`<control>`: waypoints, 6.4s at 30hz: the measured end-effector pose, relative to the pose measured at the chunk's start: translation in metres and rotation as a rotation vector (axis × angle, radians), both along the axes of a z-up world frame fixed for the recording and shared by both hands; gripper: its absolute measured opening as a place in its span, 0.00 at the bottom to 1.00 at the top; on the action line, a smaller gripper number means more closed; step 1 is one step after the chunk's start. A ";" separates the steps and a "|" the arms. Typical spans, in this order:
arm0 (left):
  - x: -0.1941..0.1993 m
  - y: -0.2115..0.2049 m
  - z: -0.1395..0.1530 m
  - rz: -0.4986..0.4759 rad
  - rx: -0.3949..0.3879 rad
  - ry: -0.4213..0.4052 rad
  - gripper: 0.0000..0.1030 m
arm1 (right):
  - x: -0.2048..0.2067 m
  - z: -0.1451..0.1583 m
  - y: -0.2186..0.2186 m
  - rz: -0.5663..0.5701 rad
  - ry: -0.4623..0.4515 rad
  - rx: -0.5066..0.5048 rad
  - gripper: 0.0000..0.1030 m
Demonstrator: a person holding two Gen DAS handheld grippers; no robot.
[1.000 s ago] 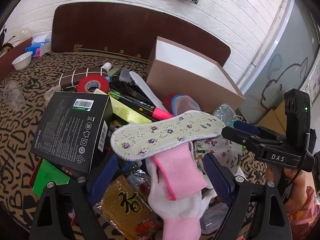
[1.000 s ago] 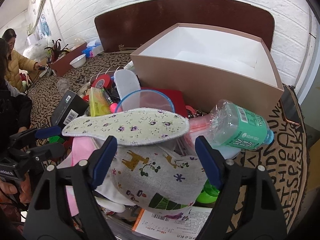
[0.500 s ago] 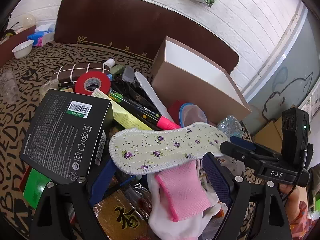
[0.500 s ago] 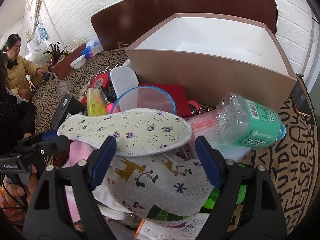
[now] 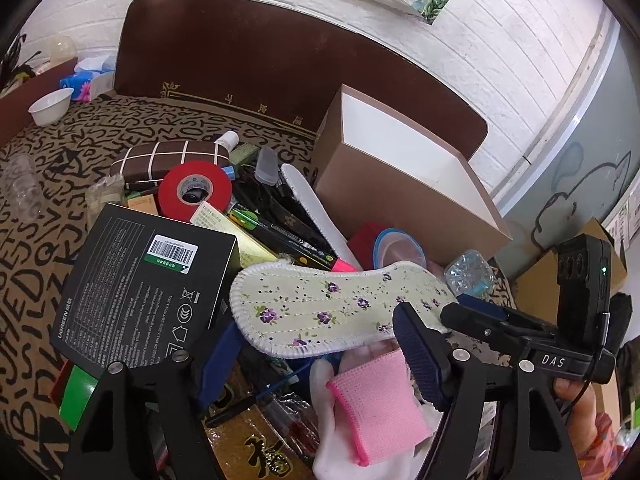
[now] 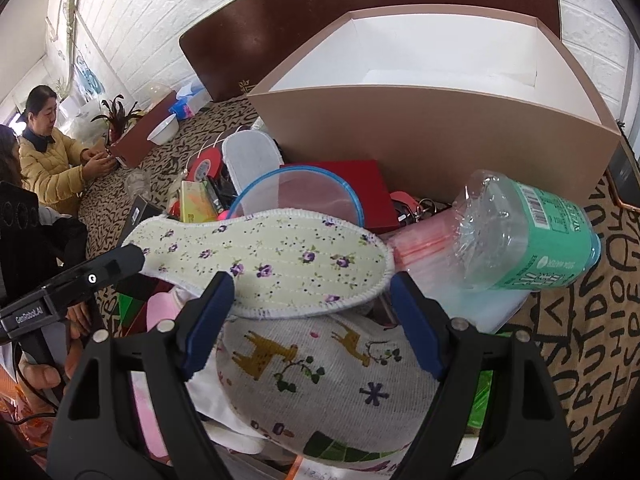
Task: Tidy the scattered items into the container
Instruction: 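Move both grippers onto the floral insole lying on the pile, then close the left and right grippers on the floral insole, then lift the insole with both grippers and carry it over the white box, then lower the insole into the box and open both grippers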
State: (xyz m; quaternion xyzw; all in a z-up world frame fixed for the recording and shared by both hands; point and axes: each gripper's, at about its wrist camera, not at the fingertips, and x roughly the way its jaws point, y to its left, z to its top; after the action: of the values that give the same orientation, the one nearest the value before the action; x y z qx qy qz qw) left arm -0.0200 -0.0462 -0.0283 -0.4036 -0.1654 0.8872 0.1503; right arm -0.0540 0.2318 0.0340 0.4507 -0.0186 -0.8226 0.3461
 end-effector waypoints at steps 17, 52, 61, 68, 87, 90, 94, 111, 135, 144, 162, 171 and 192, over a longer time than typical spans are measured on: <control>-0.001 -0.010 -0.003 0.026 0.002 -0.003 0.59 | -0.011 -0.003 0.012 -0.031 -0.051 -0.064 0.56; -0.003 -0.025 -0.005 0.106 -0.064 0.003 0.45 | -0.006 0.005 0.002 -0.047 0.090 0.054 0.24; -0.001 -0.022 -0.002 0.127 -0.127 0.018 0.33 | -0.004 0.006 0.005 -0.050 0.124 0.070 0.15; 0.002 -0.022 0.003 0.128 -0.136 0.042 0.28 | 0.003 0.013 0.006 -0.054 0.167 0.082 0.15; 0.012 -0.020 0.012 0.130 -0.151 0.089 0.13 | 0.012 0.021 0.009 -0.068 0.197 0.066 0.15; 0.014 -0.020 0.015 0.130 -0.153 0.101 0.13 | 0.014 0.024 0.010 -0.067 0.210 0.064 0.14; 0.017 -0.019 0.018 0.129 -0.155 0.115 0.13 | 0.018 0.028 0.009 -0.063 0.235 0.072 0.13; 0.027 -0.013 0.039 0.116 -0.148 0.181 0.13 | 0.036 0.050 0.009 -0.057 0.336 0.079 0.09; -0.012 0.034 0.106 0.058 -0.187 0.357 0.13 | 0.015 0.101 0.037 -0.140 0.466 0.044 0.09; -0.059 0.076 0.130 0.053 -0.222 0.430 0.13 | -0.024 0.120 0.052 -0.213 0.511 0.044 0.09; -0.182 0.137 0.075 0.035 -0.257 0.272 0.13 | -0.125 0.084 0.062 -0.326 0.387 0.163 0.09; -0.205 0.145 0.040 0.031 -0.300 0.162 0.13 | -0.147 0.053 0.059 -0.324 0.322 0.247 0.09; -0.211 0.152 0.027 0.043 -0.372 0.144 0.43 | -0.150 0.037 0.063 -0.360 0.309 0.307 0.17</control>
State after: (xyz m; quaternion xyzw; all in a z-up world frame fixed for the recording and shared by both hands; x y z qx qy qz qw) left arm -0.2307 0.1058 -0.0015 -0.3564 0.0037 0.9320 0.0655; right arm -0.2039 0.2950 0.0715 0.3567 0.0794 -0.9229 0.1210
